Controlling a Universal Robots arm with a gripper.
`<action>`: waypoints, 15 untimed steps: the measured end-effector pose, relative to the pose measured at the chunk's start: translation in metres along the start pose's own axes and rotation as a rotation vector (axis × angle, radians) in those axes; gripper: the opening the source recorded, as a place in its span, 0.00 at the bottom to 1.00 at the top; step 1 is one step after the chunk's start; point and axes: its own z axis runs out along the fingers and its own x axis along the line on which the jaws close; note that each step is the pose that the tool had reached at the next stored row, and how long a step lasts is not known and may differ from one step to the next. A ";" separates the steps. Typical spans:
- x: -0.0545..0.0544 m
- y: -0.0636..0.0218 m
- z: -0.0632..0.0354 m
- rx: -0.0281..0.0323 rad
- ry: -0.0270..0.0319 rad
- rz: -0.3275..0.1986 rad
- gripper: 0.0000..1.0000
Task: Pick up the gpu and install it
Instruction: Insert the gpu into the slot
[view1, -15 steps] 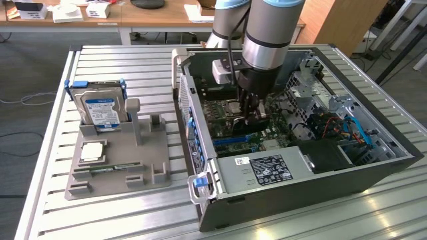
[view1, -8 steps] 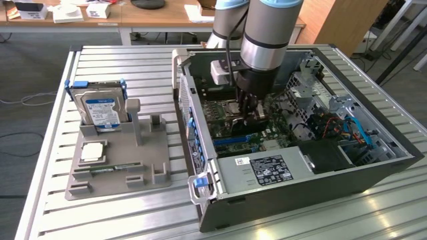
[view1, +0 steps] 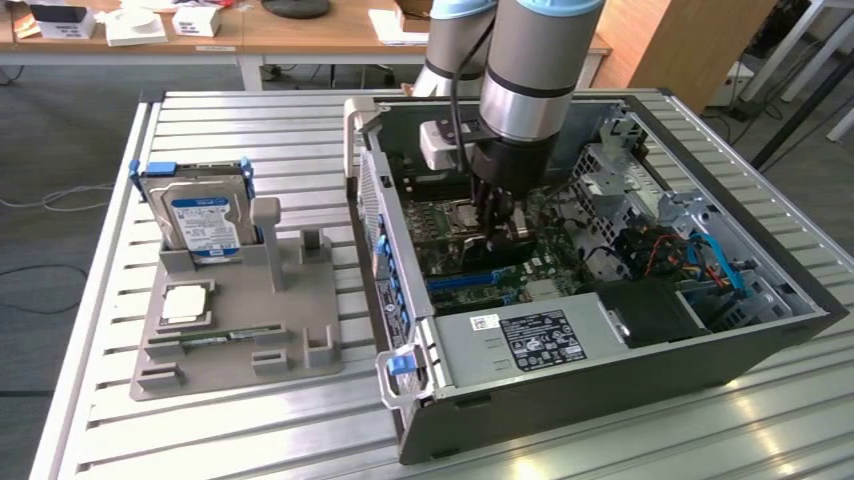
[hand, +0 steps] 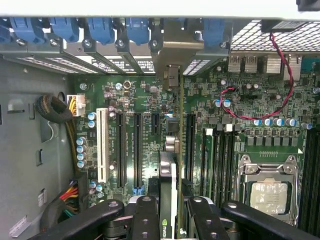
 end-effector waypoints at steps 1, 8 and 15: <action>0.000 0.0001 0.0000 0.0000 -0.0001 0.000 0.27; 0.000 0.0028 0.0001 -0.0001 0.0001 0.001 0.27; 0.000 0.0037 0.0003 -0.0002 0.0002 0.002 0.27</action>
